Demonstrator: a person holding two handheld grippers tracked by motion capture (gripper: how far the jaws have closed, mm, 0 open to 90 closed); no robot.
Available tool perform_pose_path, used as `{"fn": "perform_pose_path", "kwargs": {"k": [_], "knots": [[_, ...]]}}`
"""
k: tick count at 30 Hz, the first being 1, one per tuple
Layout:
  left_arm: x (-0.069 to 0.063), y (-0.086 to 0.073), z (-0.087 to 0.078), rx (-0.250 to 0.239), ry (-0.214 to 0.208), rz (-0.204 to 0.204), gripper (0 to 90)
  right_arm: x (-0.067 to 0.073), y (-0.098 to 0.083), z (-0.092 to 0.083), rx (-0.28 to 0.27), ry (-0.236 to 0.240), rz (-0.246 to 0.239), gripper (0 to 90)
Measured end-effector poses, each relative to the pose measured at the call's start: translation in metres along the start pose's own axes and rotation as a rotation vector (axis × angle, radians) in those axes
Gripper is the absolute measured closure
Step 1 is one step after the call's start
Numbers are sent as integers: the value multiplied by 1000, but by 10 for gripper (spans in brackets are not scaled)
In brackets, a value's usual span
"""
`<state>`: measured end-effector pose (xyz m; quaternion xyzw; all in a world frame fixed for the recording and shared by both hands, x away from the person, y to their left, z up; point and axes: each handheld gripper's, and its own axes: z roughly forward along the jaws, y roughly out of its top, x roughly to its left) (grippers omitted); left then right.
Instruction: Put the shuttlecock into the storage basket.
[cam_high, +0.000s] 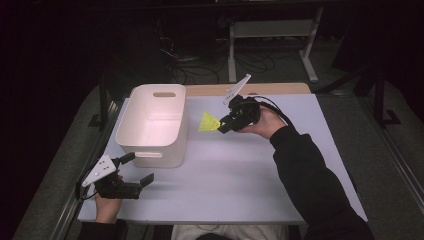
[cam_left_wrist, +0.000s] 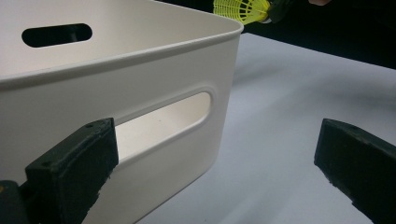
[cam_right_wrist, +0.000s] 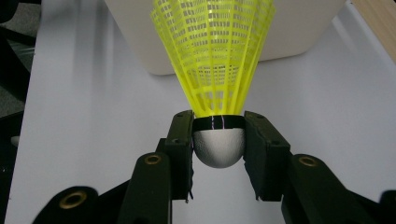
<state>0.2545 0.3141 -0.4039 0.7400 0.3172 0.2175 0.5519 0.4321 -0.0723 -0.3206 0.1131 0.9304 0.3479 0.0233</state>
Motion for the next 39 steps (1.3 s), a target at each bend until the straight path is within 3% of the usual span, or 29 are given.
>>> {"fn": "perform_pose_path", "kwargs": {"k": [31,39], "knots": [[0,0,-1,-2,1,1,0,3,42,-13,-26,9,-38,629],[0,0,-1,-4,0,-1,0,4,54,-17,-54,14,-51,629]]}}
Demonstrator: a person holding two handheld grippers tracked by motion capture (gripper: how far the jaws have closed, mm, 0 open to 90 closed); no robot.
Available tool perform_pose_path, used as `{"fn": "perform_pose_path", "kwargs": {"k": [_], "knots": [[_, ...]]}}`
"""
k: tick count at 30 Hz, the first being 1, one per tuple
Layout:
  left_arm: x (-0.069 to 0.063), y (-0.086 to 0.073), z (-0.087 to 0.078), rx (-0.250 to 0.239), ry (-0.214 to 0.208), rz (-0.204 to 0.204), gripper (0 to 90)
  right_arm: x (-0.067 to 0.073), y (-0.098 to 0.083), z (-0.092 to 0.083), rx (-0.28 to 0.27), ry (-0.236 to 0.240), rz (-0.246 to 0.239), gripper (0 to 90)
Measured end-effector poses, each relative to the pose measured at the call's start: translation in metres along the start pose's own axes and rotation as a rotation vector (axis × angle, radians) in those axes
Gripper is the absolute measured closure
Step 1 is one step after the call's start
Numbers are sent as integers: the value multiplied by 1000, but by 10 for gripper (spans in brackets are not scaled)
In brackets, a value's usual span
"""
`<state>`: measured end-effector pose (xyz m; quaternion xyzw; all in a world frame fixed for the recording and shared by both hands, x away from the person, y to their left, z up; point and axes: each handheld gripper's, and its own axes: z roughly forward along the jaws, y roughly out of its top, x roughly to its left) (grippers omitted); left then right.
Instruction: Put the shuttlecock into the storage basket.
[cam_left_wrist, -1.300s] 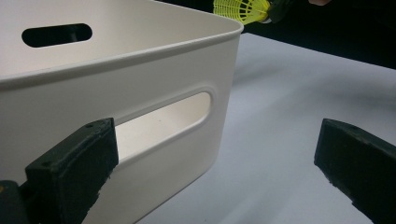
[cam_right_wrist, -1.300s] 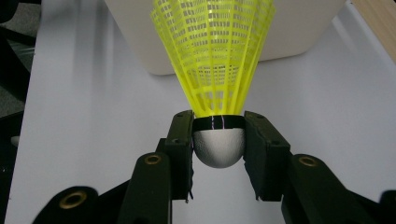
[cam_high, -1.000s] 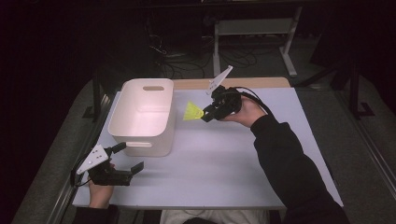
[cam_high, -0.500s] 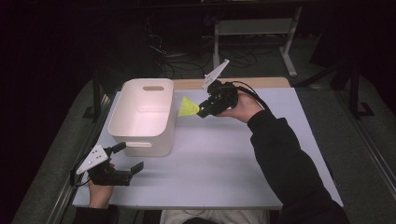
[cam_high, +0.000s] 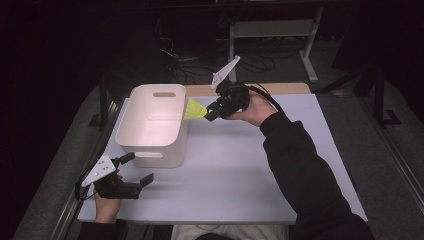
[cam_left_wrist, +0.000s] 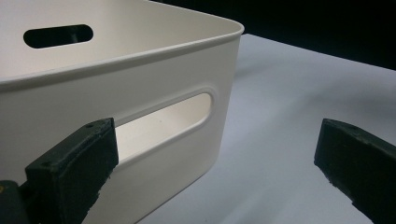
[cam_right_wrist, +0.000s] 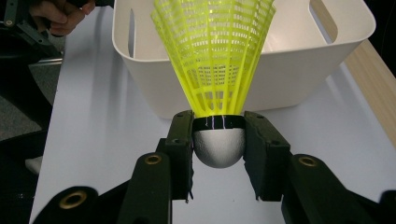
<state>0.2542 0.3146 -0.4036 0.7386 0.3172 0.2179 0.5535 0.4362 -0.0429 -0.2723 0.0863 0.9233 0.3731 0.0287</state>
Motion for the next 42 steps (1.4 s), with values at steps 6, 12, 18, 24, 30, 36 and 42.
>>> {"fn": "perform_pose_path", "kwargs": {"k": [6,12,18,24,30,36,42], "knots": [[0,0,0,1,0,1,0,0,8,-1,-2,0,-7,629],[0,0,0,0,0,0,0,0,15,0,-3,2,-11,629],[0,0,0,2,0,2,0,1,21,2,2,10,-13,628],[0,0,0,0,0,0,0,1,28,3,10,16,-19,628],[0,0,0,2,-1,3,0,2,33,9,15,21,-33,628],[0,0,0,0,-1,0,0,4,39,14,22,30,-35,629],[0,0,0,0,-1,-1,0,6,46,19,24,35,-50,628]]}}
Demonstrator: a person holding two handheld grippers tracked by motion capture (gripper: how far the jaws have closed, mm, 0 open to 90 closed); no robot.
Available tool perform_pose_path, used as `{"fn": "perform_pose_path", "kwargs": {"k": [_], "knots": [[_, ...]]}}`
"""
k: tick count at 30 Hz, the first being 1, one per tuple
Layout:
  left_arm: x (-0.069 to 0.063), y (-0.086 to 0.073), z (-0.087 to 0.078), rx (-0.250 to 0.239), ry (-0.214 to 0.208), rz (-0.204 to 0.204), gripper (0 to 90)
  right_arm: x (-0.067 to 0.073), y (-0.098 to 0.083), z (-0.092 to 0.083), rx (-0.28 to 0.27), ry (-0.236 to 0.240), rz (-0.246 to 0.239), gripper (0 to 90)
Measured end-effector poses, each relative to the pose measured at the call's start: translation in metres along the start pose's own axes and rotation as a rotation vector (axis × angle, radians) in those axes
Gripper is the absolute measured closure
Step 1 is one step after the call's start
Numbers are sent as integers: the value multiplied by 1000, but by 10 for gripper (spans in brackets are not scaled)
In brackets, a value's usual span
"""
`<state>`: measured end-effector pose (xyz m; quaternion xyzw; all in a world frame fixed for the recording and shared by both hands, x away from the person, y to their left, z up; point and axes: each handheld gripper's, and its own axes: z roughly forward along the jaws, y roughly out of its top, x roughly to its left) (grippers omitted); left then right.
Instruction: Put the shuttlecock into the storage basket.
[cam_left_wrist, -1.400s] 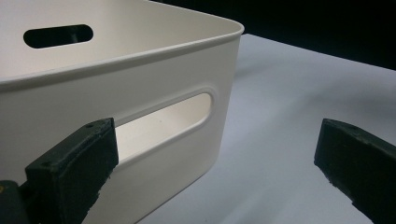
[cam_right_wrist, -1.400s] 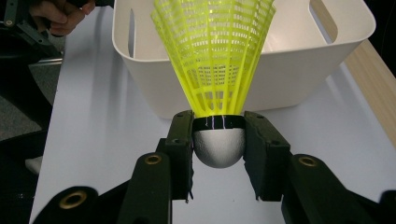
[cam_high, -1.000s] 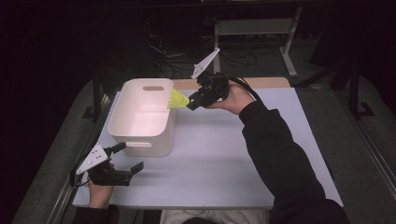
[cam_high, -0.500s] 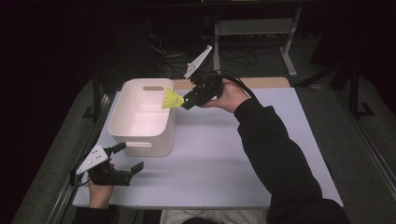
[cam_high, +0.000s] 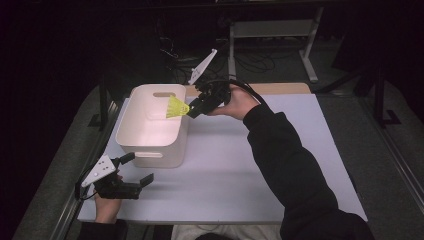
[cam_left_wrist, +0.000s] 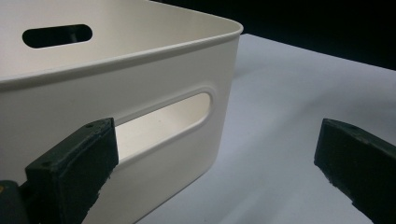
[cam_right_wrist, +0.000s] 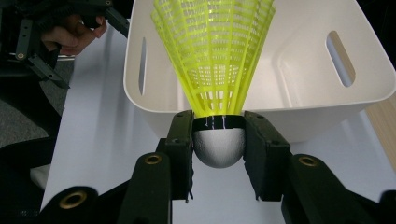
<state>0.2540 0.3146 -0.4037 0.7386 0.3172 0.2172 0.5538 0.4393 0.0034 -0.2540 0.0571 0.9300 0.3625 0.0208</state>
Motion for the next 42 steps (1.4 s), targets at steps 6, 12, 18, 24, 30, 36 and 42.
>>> {"fn": "perform_pose_path", "kwargs": {"k": [6,12,18,24,30,36,42], "knots": [[0,0,0,-1,0,0,0,0,7,6,4,9,-11,629],[0,0,0,-1,-1,0,0,4,14,13,2,26,-16,628],[0,0,0,-2,-1,0,0,6,21,19,7,40,-25,628],[0,0,0,-2,-2,0,0,9,26,26,11,47,-33,629],[0,0,-1,-3,-2,-1,0,12,29,34,14,53,-35,629],[0,0,-1,-3,-2,0,0,14,30,43,15,59,-32,629],[0,0,-1,-2,-3,-1,0,14,29,50,3,63,-28,628]]}}
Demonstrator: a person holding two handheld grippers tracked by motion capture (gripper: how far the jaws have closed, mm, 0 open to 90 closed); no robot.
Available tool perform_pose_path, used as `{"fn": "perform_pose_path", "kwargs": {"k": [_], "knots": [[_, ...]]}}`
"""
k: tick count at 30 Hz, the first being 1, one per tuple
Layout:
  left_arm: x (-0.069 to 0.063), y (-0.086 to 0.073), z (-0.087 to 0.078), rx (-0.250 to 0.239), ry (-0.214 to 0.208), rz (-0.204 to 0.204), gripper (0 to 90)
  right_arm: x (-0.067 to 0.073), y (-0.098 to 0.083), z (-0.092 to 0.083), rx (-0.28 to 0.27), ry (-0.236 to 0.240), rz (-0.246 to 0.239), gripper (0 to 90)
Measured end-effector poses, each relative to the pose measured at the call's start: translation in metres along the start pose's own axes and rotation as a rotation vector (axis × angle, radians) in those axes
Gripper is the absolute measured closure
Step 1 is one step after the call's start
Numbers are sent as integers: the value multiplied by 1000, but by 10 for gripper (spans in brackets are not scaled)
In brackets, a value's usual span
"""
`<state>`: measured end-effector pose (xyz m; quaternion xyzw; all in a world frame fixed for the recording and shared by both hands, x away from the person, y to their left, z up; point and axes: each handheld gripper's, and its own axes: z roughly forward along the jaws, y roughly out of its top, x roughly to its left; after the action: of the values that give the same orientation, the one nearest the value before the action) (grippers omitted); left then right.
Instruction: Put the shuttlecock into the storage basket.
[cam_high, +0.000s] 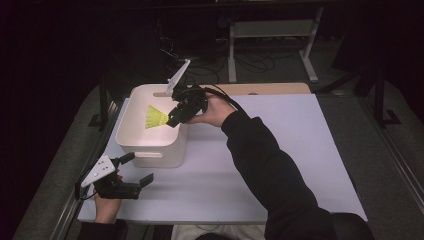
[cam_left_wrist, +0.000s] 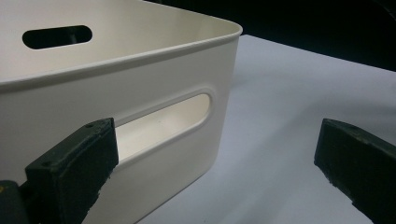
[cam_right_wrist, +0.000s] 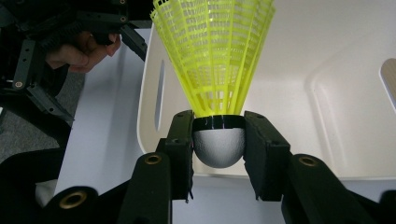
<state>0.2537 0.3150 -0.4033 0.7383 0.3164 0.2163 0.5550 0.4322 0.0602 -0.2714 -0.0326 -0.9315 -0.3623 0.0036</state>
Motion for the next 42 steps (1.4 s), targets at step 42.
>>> {"fn": "perform_pose_path", "kwargs": {"k": [42], "knots": [[0,0,0,-1,-3,-1,0,-2,-5,48,33,33,16,628]]}}
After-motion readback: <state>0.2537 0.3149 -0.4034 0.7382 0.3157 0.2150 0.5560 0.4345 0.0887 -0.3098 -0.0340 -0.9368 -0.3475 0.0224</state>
